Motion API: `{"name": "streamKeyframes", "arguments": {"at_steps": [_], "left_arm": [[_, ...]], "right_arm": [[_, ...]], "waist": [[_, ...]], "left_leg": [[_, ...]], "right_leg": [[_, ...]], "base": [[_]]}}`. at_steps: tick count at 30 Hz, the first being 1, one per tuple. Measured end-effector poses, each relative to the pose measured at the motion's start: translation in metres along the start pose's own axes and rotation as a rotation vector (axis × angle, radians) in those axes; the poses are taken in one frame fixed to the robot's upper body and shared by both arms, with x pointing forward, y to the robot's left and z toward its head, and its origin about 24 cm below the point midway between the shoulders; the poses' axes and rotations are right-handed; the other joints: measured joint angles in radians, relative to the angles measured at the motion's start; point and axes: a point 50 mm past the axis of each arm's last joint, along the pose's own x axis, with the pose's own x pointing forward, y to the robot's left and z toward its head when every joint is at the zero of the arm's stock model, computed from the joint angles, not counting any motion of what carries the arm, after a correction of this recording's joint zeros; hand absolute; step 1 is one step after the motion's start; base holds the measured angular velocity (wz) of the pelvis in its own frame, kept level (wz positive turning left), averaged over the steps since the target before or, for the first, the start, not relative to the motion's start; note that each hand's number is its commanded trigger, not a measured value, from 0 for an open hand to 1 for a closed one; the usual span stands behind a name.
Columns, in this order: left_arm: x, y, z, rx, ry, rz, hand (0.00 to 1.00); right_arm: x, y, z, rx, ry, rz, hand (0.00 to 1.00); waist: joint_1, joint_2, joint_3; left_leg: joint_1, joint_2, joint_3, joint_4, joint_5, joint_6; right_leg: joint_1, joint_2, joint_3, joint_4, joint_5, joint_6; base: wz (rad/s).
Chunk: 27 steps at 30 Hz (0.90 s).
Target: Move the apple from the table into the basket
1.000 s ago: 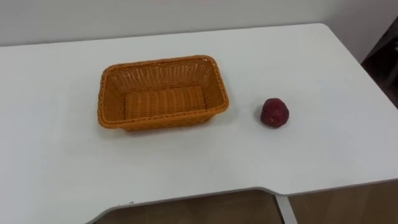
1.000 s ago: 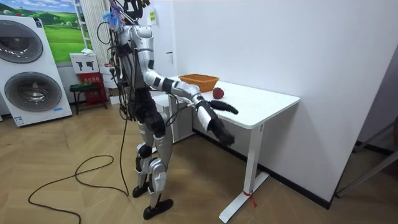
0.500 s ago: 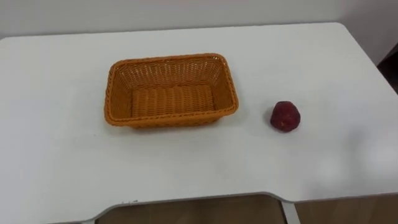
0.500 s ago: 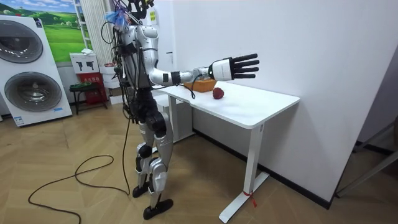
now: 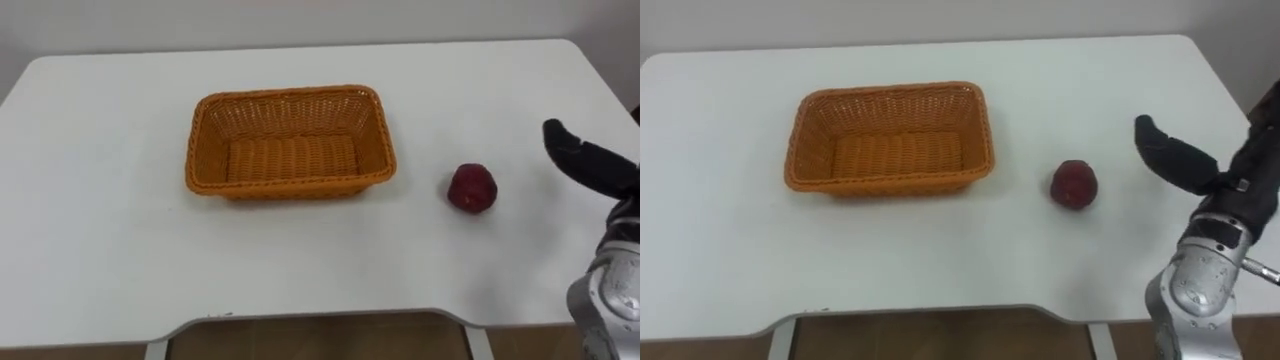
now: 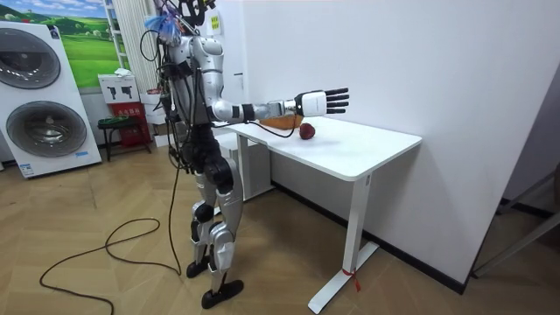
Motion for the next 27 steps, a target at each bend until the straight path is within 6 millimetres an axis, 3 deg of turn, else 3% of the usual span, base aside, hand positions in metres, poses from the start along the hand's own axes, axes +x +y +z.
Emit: {"name": "streamKeyframes", "arguments": {"at_steps": [7, 12, 17, 21, 27], "left_arm": [[0.0, -0.001, -0.002, 0.002, 0.002, -0.025, 0.0], [-0.001, -0.003, -0.002, 0.022, 0.002, -0.033, 0.0], [-0.001, -0.001, -0.004, 0.04, 0.006, -0.033, 0.0], [-0.001, -0.001, -0.004, 0.041, 0.01, -0.033, 0.0], [-0.002, -0.003, -0.016, 0.041, 0.071, -0.045, 0.0]], "right_arm": [[-0.003, 0.012, -0.002, -0.009, 0.007, 0.137, 0.0], [-0.009, 0.023, -0.007, -0.019, 0.029, 0.234, 0.0], [-0.011, 0.022, -0.024, -0.131, 0.073, 0.273, 0.0], [-0.014, 0.022, -0.033, -0.173, 0.098, 0.304, 0.0], [-0.022, 0.014, -0.063, -0.232, 0.25, 0.345, 0.0]], "waist": [[0.027, -0.009, 0.0004], [0.027, -0.019, 0.0021], [0.024, -0.032, 0.004], [0.024, -0.029, 0.0026], [0.024, -0.02, -0.0033]], "left_leg": [[0.002, -0.001, -0.001, -0.002, 0.0, 0.0], [0.005, -0.001, -0.003, -0.001, 0.0, 0.0], [0.006, -0.002, -0.016, 0.007, 0.0, 0.0], [0.001, -0.002, -0.025, 0.013, 0.0, 0.0], [0.002, -0.004, -0.031, 0.015, 0.0, 0.0]], "right_leg": [[0.002, 0.0, 0.0, -0.002, 0.001, 0.001], [0.007, 0.0, -0.002, -0.003, 0.001, 0.0], [0.018, -0.003, -0.019, -0.003, 0.001, 0.001], [0.019, -0.003, -0.025, -0.001, 0.002, 0.0], [0.023, -0.004, -0.027, 0.0, 0.002, 0.0]], "base": [[0.0], [0.01], [0.08], [0.05], [0.01]]}}
